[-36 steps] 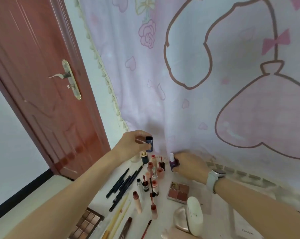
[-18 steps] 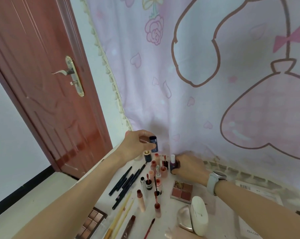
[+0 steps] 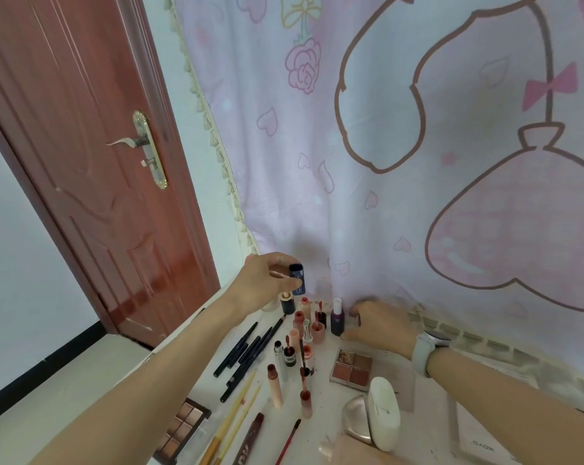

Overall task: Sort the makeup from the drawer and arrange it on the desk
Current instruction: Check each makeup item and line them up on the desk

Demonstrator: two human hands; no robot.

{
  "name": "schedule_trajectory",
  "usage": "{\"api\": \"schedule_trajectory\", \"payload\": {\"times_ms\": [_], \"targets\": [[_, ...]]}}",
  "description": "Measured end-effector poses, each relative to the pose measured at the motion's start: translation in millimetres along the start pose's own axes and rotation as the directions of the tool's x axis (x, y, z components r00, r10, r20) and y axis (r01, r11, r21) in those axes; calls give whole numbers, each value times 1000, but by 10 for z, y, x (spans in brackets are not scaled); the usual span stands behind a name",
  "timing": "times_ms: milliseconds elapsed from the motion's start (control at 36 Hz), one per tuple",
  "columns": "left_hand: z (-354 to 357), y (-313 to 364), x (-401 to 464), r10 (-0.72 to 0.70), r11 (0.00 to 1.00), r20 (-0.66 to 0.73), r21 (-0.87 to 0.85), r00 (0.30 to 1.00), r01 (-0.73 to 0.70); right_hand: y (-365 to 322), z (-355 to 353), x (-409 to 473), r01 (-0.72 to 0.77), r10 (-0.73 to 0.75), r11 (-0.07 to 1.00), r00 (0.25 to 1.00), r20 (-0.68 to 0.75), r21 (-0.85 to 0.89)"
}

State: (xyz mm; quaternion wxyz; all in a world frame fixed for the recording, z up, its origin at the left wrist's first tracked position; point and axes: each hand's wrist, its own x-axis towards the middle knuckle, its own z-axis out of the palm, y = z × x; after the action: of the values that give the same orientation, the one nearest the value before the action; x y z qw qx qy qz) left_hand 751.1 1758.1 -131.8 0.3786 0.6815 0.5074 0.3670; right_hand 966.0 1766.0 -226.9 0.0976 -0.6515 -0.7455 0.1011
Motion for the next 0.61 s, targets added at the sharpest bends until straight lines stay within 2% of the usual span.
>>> {"api": "schedule_trajectory", "payload": {"times_ms": [83, 139, 194, 250, 333, 417, 528, 611], "targets": [[-32, 92, -45, 49, 998, -17, 41, 999, -48, 41, -172, -104, -14, 17, 997, 999, -40, 79], [-33, 171, -96, 95, 992, -41, 92, 995, -91, -16, -350, -195, 38, -17, 944, 998, -67, 329], [-8, 258, -171, 166, 974, -55, 166, 985, -155, -145, -557, -285, 50, -27, 749, 999, -45, 661], [47, 331, -262, 254, 939, -42, 252, 966, -236, -256, -746, -378, 12, -46, 561, 999, 16, 828], [154, 389, -396, 347, 876, -27, 368, 938, -313, -392, -912, -513, -54, -126, 400, 986, 113, 915], [244, 436, -503, 408, 848, -28, 381, 912, -368, -447, -961, -631, -95, -186, 316, 970, 159, 944], [314, 511, -622, 434, 833, -38, 397, 900, -386, -401, -999, -755, -59, -208, 289, 970, 123, 955], [375, 557, -726, 454, 813, -44, 431, 890, -393, -317, -1022, -791, -77, -120, 260, 987, 111, 963]]}}
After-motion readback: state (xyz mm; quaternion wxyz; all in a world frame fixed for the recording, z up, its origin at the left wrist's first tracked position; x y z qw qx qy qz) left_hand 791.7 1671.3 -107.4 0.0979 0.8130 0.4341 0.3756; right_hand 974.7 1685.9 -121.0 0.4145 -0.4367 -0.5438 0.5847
